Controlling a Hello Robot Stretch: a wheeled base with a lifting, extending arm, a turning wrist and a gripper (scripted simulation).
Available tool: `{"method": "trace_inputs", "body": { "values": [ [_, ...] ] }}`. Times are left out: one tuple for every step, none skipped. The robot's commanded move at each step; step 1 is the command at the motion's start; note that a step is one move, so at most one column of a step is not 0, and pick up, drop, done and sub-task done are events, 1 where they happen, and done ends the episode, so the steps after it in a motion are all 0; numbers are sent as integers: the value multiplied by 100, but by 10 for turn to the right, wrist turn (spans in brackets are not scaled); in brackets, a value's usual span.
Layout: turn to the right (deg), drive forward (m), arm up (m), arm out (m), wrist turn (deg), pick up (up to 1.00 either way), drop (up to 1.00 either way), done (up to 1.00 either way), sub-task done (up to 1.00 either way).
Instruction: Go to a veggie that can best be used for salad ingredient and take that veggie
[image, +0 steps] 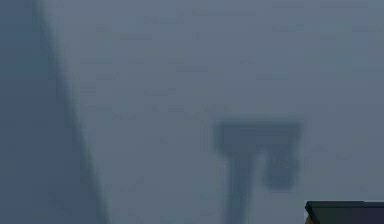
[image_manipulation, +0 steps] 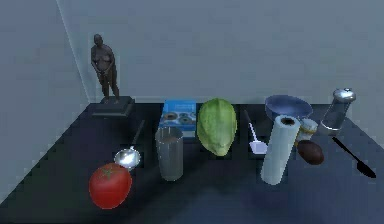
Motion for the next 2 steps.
{"method": "trace_inputs", "body": {
  "values": [
    [0, 0, 50, 0, 0, 0, 0, 0, 0],
    [0, 0, 38, 0, 0, 0, 0, 0, 0]
  ]
}}
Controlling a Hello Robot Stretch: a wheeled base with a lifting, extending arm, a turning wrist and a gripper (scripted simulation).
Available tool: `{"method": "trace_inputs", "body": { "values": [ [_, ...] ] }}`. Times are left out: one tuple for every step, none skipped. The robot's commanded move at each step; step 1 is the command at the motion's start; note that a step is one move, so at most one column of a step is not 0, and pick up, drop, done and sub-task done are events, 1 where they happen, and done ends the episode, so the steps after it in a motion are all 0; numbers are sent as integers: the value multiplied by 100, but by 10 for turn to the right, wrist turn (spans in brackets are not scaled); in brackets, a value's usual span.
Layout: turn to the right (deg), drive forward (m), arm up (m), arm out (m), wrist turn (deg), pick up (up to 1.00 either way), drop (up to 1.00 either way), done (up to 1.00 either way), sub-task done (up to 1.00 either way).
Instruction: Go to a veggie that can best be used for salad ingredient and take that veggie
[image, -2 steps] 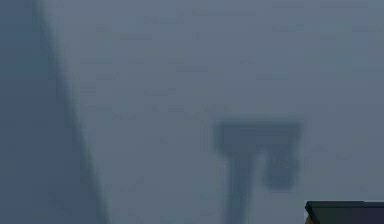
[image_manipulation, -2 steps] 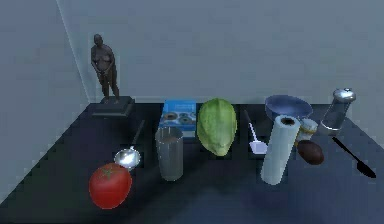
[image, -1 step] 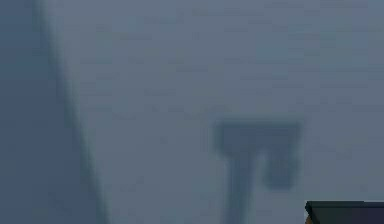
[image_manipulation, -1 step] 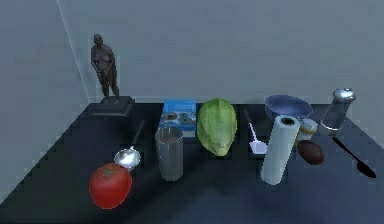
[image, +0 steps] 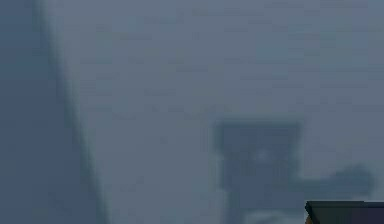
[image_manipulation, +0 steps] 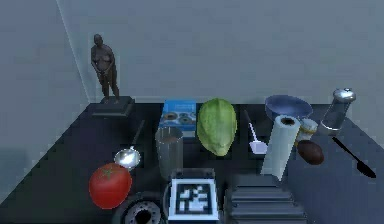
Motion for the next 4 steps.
{"method": "trace_inputs", "body": {
  "values": [
    [0, 0, 0, 22, 0, 0, 0, 0, 0],
    [0, 0, 0, 0, 450, 0, 0, 0, 0],
    [0, 0, 0, 0, 450, 0, 0, 0, 0],
    [0, 0, 0, 0, 450, 0, 0, 0, 0]
  ]
}}
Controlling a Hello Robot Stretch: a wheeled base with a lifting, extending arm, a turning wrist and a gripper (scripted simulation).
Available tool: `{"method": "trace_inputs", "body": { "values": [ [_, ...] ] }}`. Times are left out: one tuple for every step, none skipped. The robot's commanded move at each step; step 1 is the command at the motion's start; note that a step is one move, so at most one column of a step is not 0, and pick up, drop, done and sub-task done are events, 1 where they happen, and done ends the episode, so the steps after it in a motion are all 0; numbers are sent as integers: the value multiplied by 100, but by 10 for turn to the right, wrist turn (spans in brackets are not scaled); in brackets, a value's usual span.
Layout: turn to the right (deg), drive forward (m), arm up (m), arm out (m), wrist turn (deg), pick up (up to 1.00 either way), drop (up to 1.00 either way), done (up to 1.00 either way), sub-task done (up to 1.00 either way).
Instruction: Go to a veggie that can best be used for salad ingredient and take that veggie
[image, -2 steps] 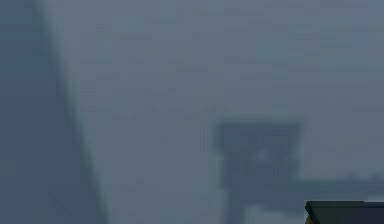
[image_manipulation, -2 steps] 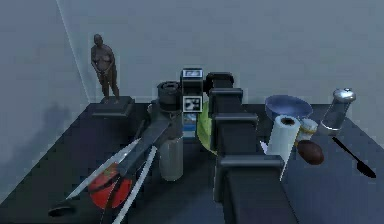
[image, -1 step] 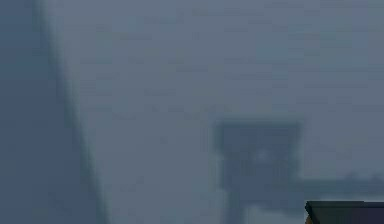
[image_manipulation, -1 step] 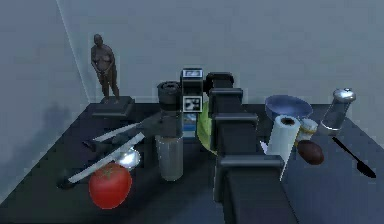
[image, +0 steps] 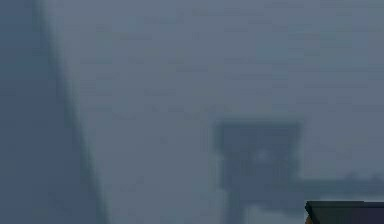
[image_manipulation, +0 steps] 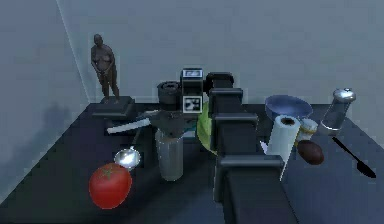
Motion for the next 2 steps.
{"method": "trace_inputs", "body": {
  "values": [
    [0, 0, 0, 0, 450, 0, 0, 0, 0],
    [0, 0, 0, 0, 330, 0, 0, 0, 0]
  ]
}}
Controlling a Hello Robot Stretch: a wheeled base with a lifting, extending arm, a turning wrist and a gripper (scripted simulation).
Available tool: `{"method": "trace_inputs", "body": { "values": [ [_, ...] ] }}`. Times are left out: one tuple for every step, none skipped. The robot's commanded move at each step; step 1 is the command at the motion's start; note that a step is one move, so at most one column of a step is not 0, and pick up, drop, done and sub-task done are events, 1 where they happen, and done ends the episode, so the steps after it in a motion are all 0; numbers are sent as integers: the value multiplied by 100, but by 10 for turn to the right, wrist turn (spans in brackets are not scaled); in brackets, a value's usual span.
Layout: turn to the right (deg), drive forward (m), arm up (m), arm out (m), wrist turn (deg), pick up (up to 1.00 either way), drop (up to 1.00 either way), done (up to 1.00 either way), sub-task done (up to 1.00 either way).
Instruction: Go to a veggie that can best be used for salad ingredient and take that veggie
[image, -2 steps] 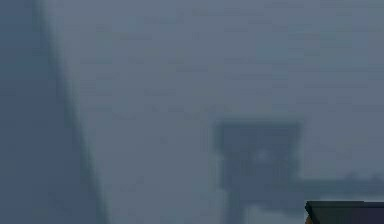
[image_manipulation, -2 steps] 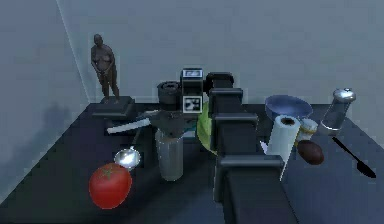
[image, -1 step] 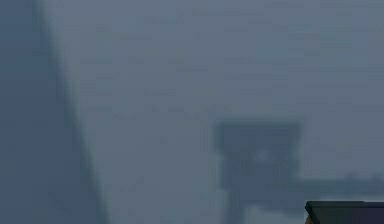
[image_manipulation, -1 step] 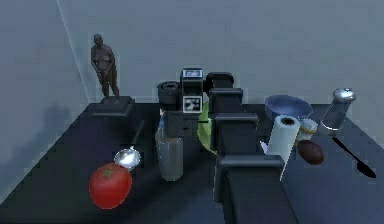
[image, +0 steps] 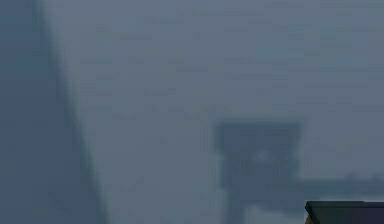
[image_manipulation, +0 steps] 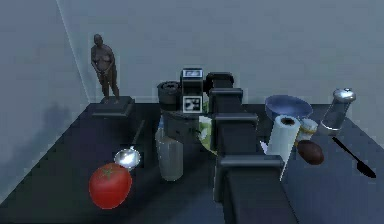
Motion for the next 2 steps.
{"method": "trace_inputs", "body": {
  "values": [
    [0, 0, -8, 0, 0, 0, 0, 0, 0],
    [0, 0, 0, 0, 0, 100, 0, 0, 0]
  ]
}}
